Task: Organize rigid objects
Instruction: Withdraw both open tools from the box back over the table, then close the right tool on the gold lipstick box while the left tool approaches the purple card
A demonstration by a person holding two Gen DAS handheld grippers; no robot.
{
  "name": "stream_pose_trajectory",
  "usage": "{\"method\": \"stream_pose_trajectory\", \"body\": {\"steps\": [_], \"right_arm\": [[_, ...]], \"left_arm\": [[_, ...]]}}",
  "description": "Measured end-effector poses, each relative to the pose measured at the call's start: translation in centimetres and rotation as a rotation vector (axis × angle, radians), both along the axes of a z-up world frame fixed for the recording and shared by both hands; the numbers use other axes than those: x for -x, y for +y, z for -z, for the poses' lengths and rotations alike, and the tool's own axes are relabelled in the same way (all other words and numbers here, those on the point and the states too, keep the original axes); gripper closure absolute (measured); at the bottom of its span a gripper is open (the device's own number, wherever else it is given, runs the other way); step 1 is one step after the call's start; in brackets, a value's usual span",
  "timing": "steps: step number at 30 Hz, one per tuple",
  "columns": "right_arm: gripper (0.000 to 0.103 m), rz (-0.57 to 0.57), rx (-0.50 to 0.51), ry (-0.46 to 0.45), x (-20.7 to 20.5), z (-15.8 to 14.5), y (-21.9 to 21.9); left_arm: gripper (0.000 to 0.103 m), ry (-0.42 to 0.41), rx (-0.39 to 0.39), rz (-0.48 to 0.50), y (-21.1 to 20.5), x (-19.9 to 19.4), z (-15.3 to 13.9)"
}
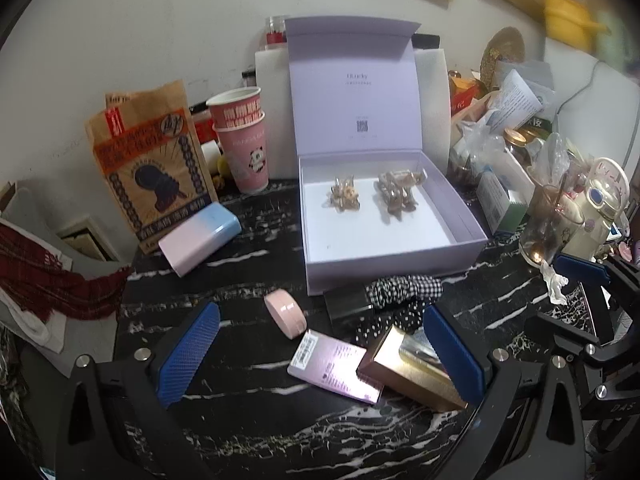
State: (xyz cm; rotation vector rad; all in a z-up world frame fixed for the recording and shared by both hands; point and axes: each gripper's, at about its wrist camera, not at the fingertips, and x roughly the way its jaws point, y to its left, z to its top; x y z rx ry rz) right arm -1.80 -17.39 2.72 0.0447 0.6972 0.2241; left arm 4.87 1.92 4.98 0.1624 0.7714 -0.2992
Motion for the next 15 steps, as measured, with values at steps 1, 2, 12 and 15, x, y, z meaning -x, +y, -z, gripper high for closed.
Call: {"method": "stream_pose_trajectory", "body": {"steps": [1, 2, 12, 15], "right_arm": [[0.019, -0.005, -0.003, 0.009, 0.1, 0.4, 0.1], [0.019, -0.009, -0.004, 0.013, 0.2, 0.5, 0.2], [0.019, -0.084, -0.033, 0.066, 0.8, 3.4, 1.7], [0.019, -0.116, -0.038, 0.087, 0.7, 4.3, 2.4]], "left_arm": [[0.000, 0.007, 0.006, 0.000, 0.2, 0.1, 0.3], [0.000, 0.014, 0.012, -0.001, 0.4, 0.4, 0.8], [0.000, 0.067, 0.053, 0.017, 1.4, 1.5, 3.7], [0.000, 0.090, 0.061, 0.018, 1.8, 1.5, 4.8]]}}
